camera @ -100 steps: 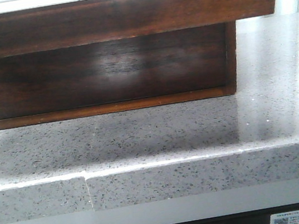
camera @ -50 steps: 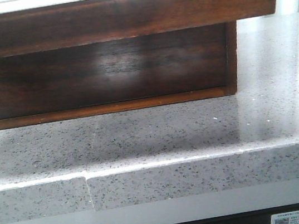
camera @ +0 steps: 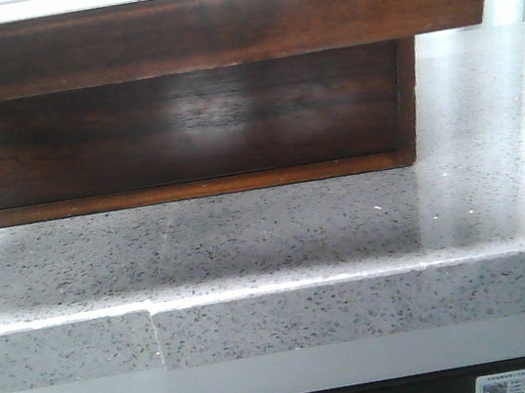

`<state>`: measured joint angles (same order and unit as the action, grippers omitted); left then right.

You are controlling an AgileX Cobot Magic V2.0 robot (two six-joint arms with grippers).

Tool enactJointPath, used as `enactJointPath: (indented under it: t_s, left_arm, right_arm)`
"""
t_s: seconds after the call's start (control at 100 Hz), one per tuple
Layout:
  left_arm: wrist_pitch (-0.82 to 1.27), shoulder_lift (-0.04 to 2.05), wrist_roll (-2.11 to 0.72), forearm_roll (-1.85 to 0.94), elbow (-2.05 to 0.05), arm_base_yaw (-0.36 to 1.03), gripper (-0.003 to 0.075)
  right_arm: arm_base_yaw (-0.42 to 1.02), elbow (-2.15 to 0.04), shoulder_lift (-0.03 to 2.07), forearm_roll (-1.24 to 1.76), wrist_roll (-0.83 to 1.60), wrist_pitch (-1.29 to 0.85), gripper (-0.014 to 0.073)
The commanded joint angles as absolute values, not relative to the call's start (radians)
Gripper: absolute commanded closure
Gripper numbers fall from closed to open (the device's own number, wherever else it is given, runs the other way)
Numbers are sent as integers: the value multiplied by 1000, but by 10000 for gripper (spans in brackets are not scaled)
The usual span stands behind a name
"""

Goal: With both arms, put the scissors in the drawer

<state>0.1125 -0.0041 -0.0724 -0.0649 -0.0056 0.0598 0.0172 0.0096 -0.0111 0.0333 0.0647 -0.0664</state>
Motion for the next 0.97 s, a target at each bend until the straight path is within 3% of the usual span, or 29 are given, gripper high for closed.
enactJointPath:
  t_s: [0.0,0.96]
  left_arm:
    - [30,-36,-61,-76,32,68,741]
    - [30,-36,-61,-76,32,68,741]
  right_arm:
    - [11,26,-32,-123,-84,25,662]
    - [-53,26,-32,-123,-84,22,662]
